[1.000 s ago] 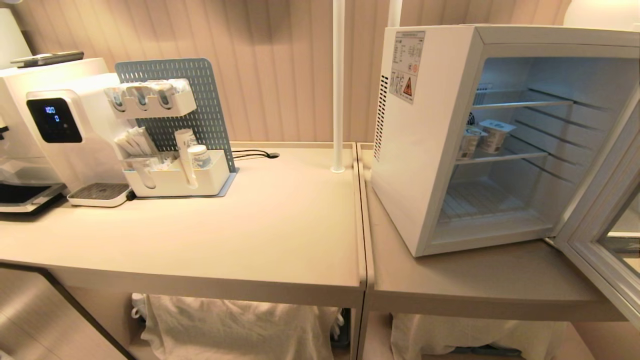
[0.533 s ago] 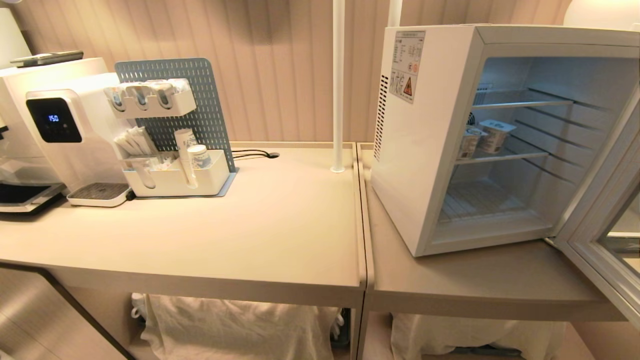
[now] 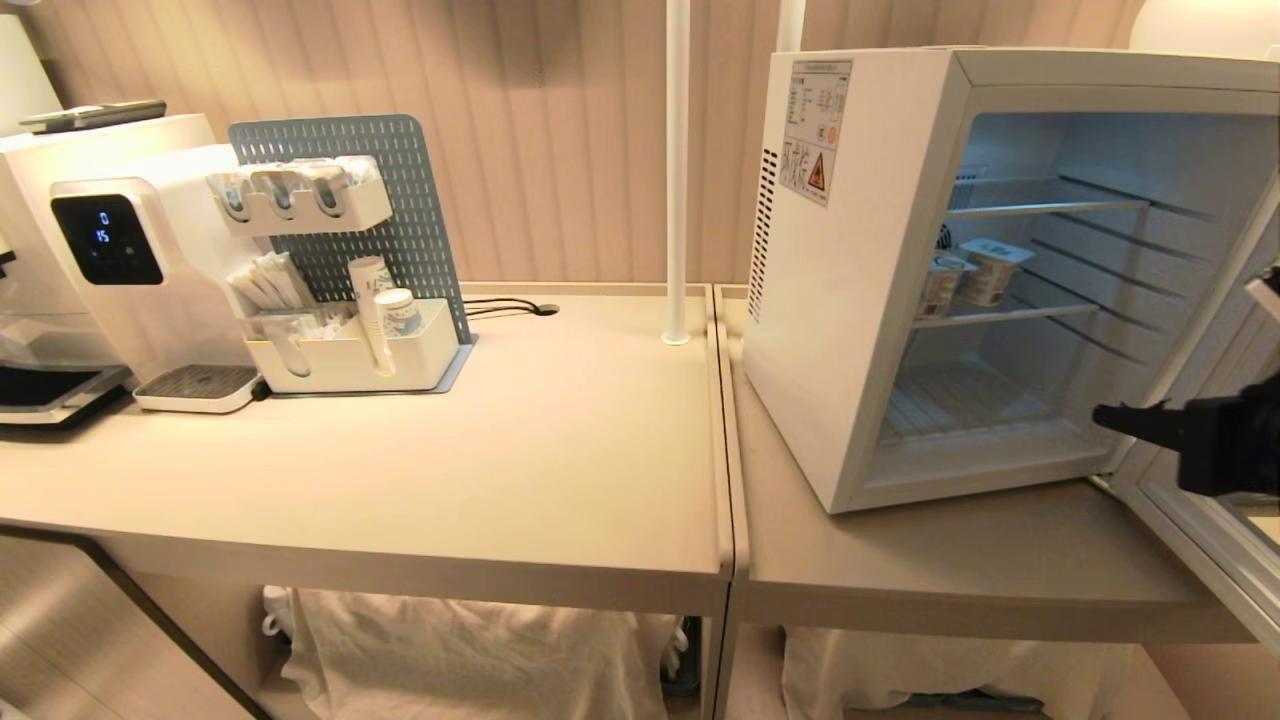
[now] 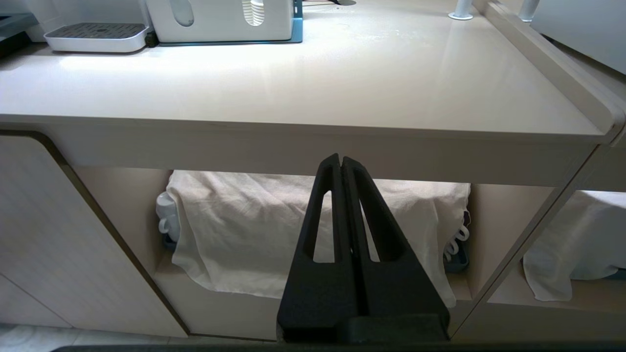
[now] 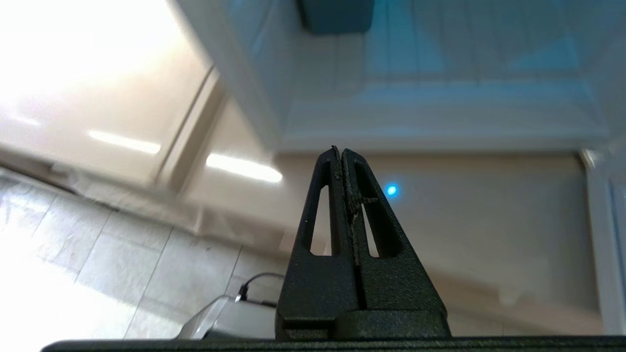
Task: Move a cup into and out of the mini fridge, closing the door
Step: Take the yoghurt out of the freezer
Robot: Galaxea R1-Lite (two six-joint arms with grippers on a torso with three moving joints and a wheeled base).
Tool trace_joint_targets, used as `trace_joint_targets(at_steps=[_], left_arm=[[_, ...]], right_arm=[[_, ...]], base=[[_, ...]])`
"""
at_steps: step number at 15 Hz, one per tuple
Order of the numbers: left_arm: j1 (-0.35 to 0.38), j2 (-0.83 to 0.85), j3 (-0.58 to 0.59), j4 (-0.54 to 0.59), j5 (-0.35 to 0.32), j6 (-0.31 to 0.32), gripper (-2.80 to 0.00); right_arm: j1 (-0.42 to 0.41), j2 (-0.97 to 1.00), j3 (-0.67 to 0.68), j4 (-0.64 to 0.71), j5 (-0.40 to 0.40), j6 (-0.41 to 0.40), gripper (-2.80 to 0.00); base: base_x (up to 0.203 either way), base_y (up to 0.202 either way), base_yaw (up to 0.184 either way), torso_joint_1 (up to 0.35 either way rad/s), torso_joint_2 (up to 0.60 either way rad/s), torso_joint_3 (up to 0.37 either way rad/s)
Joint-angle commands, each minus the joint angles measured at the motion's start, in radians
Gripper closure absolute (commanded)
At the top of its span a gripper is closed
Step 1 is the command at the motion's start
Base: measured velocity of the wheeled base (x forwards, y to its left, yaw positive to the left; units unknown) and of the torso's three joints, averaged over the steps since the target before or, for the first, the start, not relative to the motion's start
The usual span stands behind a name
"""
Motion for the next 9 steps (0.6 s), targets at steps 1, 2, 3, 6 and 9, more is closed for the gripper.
trace_joint_targets(at_steps=[1, 2, 3, 6, 9], left_arm=[[0.0, 0.002, 0.001, -0.001, 0.0, 0.0, 0.0], [0.0, 0.002, 0.001, -0.001, 0.0, 0.0, 0.0], [0.0, 0.002, 0.001, -0.001, 0.0, -0.002, 0.0], [0.0, 0.002, 0.0, -0.001, 0.0, -0.002, 0.0], [0.0, 0.002, 0.001, -0.001, 0.0, -0.002, 0.0]], right_arm=[[-0.008, 0.289, -0.011, -0.23, -0.006, -0.005, -2.8], [-0.011, 0.364, -0.018, -0.339, -0.025, -0.009, -2.8], [-0.016, 0.43, -0.031, -0.448, -0.046, -0.011, -2.8], [-0.042, 0.542, -0.131, -0.616, -0.085, -0.012, -2.8], [-0.07, 0.506, -0.195, -0.542, -0.089, -0.014, -2.8]], base=[[0.0, 0.0, 0.0, 0.0, 0.0, 0.0], [0.0, 0.0, 0.0, 0.0, 0.0, 0.0], [0.0, 0.0, 0.0, 0.0, 0.0, 0.0], [0.0, 0.0, 0.0, 0.0, 0.0, 0.0], [0.0, 0.0, 0.0, 0.0, 0.0, 0.0]])
